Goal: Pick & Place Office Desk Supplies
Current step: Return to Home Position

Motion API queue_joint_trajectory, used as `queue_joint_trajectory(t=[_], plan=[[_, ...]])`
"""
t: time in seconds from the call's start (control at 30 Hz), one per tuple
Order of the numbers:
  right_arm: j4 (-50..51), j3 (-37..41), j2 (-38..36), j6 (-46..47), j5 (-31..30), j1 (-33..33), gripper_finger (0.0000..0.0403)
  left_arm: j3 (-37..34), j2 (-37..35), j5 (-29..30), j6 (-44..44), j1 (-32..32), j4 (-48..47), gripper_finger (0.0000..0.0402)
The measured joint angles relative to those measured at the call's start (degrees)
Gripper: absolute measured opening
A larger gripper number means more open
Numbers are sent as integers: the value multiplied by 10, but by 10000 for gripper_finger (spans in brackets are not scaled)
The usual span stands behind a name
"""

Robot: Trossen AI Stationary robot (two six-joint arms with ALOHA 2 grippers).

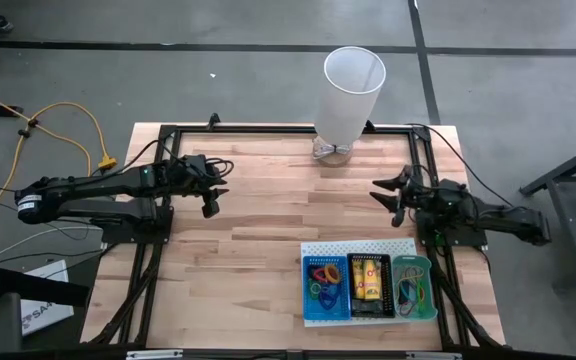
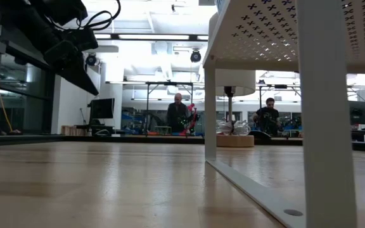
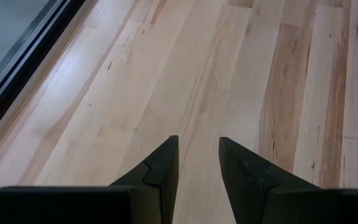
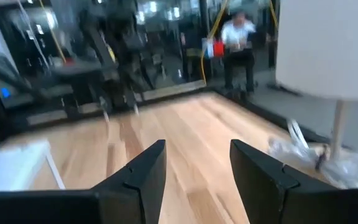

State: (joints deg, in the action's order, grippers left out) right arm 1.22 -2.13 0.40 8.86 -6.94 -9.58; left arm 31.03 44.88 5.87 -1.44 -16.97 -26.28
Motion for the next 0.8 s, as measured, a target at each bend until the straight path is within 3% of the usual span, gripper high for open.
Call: queue_joint_trajectory(t=[0.07, 0.53, 0.8], plan=[[-36, 16, 0, 1, 1, 0, 166, 0, 0, 0, -1, 0, 0, 108], [-35, 17, 3, -15, -2, -1, 166, 0, 0, 0, -4, 0, 0, 108], [-33, 17, 13, 26, -1, 0, 166, 0, 0, 0, -2, 0, 0, 108]])
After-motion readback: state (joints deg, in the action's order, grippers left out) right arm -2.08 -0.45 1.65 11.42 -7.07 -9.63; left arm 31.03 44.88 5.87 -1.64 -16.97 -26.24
